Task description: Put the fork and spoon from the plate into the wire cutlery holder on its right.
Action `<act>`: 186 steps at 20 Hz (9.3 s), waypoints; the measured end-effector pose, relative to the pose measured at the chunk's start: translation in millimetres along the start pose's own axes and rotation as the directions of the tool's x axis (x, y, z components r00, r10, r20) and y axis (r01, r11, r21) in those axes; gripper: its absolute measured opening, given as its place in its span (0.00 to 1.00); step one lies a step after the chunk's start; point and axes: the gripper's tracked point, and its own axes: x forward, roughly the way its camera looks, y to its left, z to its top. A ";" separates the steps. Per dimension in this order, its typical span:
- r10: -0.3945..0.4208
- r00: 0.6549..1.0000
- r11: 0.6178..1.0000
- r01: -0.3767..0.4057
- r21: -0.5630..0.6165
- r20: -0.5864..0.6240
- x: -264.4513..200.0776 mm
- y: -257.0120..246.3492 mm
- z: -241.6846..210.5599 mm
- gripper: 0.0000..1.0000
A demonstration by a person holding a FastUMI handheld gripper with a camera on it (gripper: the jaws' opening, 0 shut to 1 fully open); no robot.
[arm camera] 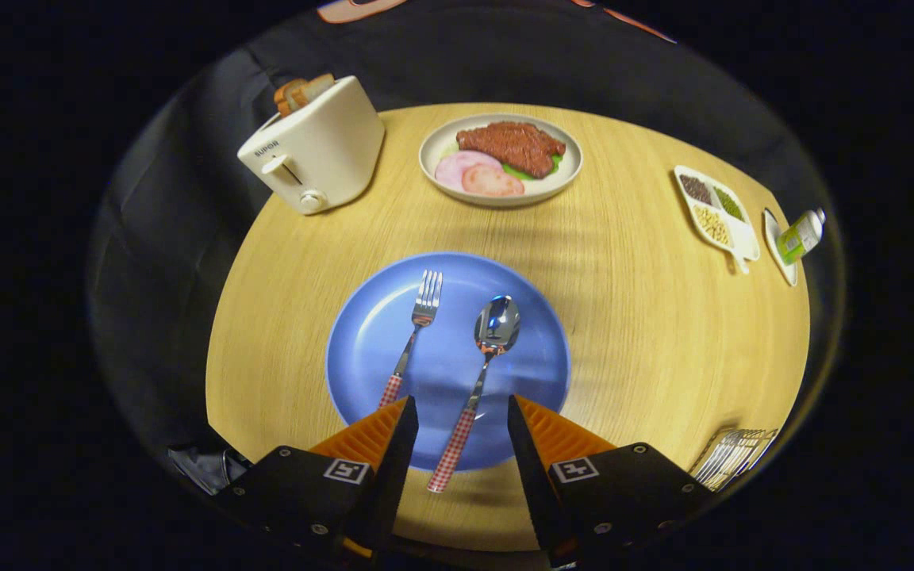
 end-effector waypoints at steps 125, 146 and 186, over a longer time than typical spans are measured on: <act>-0.036 0.438 0.995 0.095 -0.006 0.898 -254.8 -17.5 104.0 0.90; 0.020 0.996 1.000 -0.021 -0.011 -0.090 22.5 56.0 21.2 0.79; -0.170 0.984 0.920 0.138 0.367 0.055 -194.3 -242.0 -107.4 0.05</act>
